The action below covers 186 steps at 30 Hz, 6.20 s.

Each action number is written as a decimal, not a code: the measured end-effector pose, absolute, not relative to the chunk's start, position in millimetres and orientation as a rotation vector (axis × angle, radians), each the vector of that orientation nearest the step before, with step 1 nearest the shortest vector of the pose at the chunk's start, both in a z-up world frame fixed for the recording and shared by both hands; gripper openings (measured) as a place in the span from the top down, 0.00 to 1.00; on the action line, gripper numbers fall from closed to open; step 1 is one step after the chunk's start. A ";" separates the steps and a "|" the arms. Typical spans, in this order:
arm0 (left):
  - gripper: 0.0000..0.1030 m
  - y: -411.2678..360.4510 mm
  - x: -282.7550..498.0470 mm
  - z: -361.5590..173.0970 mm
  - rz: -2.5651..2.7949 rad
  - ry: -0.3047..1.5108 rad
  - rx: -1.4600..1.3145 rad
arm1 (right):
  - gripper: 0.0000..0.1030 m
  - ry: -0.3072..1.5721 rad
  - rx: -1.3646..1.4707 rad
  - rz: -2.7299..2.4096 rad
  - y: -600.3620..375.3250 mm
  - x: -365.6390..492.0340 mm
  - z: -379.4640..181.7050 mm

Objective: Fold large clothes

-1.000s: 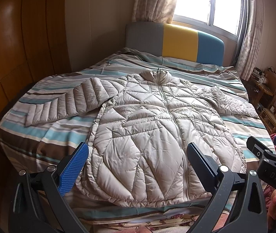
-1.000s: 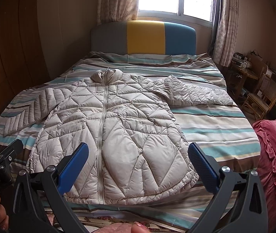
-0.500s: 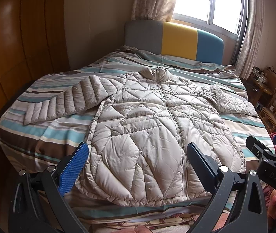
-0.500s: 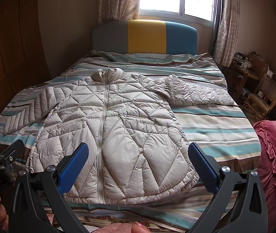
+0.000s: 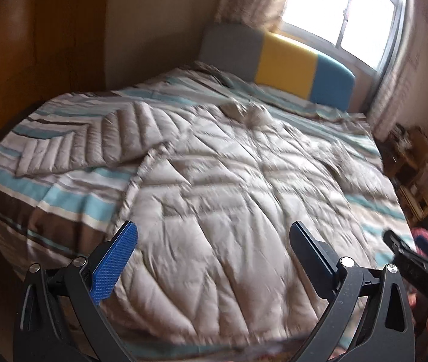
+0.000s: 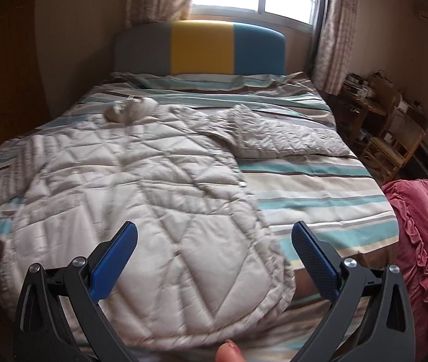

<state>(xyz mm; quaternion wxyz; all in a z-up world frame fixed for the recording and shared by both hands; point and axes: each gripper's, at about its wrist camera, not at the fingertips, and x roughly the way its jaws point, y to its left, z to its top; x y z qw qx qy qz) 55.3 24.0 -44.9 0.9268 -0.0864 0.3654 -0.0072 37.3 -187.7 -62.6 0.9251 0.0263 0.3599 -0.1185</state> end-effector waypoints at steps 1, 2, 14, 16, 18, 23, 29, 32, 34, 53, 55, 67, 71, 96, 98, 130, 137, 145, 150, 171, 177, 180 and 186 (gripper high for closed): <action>0.03 25.8 63.4 -48.2 0.019 0.745 -0.163 | 0.02 0.740 0.065 -0.225 -194.7 43.7 -68.2; 0.03 26.8 70.7 -50.8 0.043 0.733 -0.144 | 0.02 0.767 0.091 -0.210 -204.9 52.9 -77.5; 0.03 51.7 188.1 -116.4 0.296 0.789 0.024 | 0.02 0.817 0.185 -0.487 -339.3 131.9 -132.6; 0.03 53.4 205.6 -126.6 0.310 0.809 0.041 | 0.02 0.818 0.205 -0.525 -360.9 142.7 -138.6; 0.03 55.4 222.1 -133.5 0.301 0.826 0.024 | 0.02 0.817 0.240 -0.565 -383.9 155.2 -145.6; 0.03 61.9 255.5 -145.5 0.356 0.829 0.018 | 0.02 0.818 0.296 -0.664 -429.7 185.2 -161.2; 0.03 69.8 293.2 -163.2 0.405 0.868 0.053 | 0.07 0.808 0.278 -0.714 -461.8 223.7 -169.1; 0.03 68.4 301.4 -170.0 0.406 0.852 0.093 | 0.07 0.794 0.316 -0.724 -478.9 239.6 -169.8; 0.03 69.7 304.9 -174.4 0.399 0.854 0.092 | 0.07 0.785 0.335 -0.732 -488.1 250.7 -172.5; 0.03 72.0 315.1 -199.0 0.405 0.921 0.067 | 0.49 0.813 0.341 -0.757 -523.6 302.2 -200.2; 0.03 68.7 315.6 -199.2 0.417 0.921 0.095 | 0.65 0.812 0.326 -0.744 -521.0 306.2 -201.4; 0.03 72.1 315.8 -198.3 0.409 0.919 0.075 | 0.90 0.678 0.041 -0.779 -467.9 307.6 -176.7; 0.03 72.6 315.9 -198.3 0.405 0.919 0.064 | 0.91 0.637 -0.098 -0.740 -434.4 311.9 -170.5; 0.03 80.2 314.1 -200.6 0.377 0.917 0.000 | 0.92 0.454 -0.742 -0.025 -128.1 311.8 -182.5; 0.03 82.2 313.4 -201.1 0.370 0.919 -0.014 | 0.92 0.458 -0.776 0.038 -108.8 305.2 -194.9; 0.03 52.0 305.3 -172.4 0.356 0.861 0.117 | 0.35 0.668 -0.001 -0.121 -254.7 316.9 -141.1; 0.03 -19.4 303.7 -122.9 0.089 0.715 0.142 | 0.34 0.655 0.079 -0.326 -291.2 317.9 -147.7; 0.03 -143.2 331.4 -147.6 -0.258 0.816 0.250 | 0.28 0.704 0.157 -0.355 -315.3 317.9 -161.9; 0.03 -149.8 357.8 -164.7 -0.147 0.805 0.259 | 0.28 0.701 0.137 -0.350 -310.2 312.5 -167.7; 0.03 -60.6 388.6 -131.1 0.068 0.721 -0.044 | 0.68 0.772 0.163 -0.117 -301.2 368.9 -158.1; 0.03 -67.1 404.0 -171.1 0.066 0.857 0.095 | 0.68 0.851 0.130 -0.034 -286.8 373.2 -192.1; 0.03 -53.3 386.4 -188.6 0.081 0.863 0.057 | 0.68 0.857 0.154 -0.065 -290.0 378.9 -201.5; 0.03 -51.7 383.2 -198.9 0.094 0.878 0.062 | 0.68 0.846 0.148 -0.094 -288.1 386.0 -207.4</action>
